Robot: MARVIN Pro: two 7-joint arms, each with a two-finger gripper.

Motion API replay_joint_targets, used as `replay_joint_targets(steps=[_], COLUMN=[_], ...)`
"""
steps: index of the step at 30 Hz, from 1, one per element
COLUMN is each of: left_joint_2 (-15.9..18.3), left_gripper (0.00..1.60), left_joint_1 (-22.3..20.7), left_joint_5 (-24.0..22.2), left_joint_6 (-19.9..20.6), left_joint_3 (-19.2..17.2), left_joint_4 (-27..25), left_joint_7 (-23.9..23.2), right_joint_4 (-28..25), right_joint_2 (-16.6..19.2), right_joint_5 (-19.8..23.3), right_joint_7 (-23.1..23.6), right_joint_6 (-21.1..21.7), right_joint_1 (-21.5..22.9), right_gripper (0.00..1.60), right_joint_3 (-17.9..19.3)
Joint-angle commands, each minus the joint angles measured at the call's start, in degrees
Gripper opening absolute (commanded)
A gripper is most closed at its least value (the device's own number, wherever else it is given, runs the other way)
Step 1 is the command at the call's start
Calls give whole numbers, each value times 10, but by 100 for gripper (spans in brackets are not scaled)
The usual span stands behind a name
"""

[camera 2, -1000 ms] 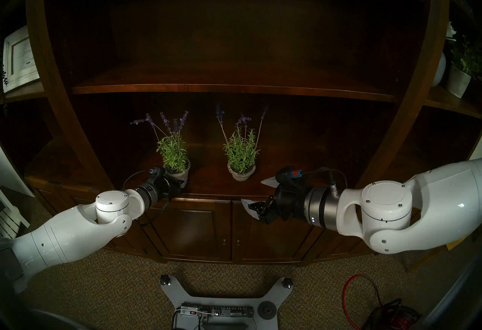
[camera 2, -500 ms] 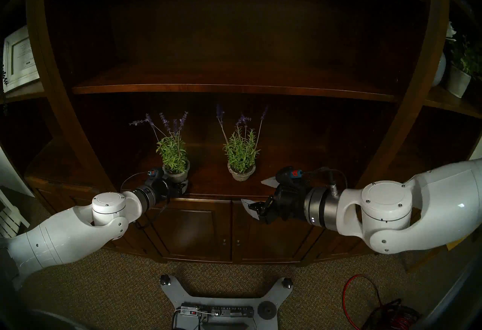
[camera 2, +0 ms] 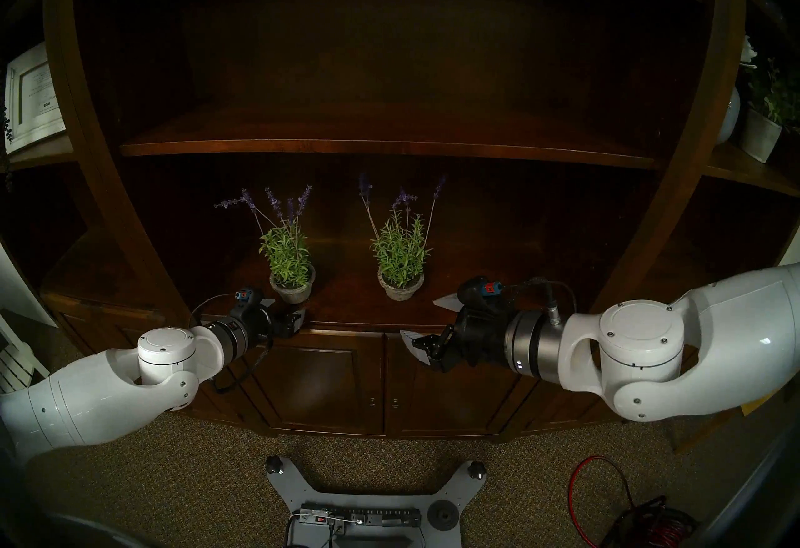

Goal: Place the fake decorative plant upright

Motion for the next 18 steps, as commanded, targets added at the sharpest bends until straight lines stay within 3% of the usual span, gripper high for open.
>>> replay_joint_targets(steps=[1,6,18], left_joint_2=[57,94,174], left_gripper=[160,160,160], left_joint_1=[30,67,150], left_joint_5=[-15,-26,-23], left_joint_6=[-22,-42,-77], left_joint_3=[-17,-35,-40], left_joint_4=[-44,-91,-186], left_joint_7=[12,16,15], right_joint_4=[0,0,0], right_joint_2=[0,0,0], right_joint_5=[-1,-1,-1], right_joint_7=[1,1,0], right_joint_6=[-3,-3,-3], right_joint_1=[6,6,7], right_gripper=[160,160,160], right_joint_3=[11,10,8])
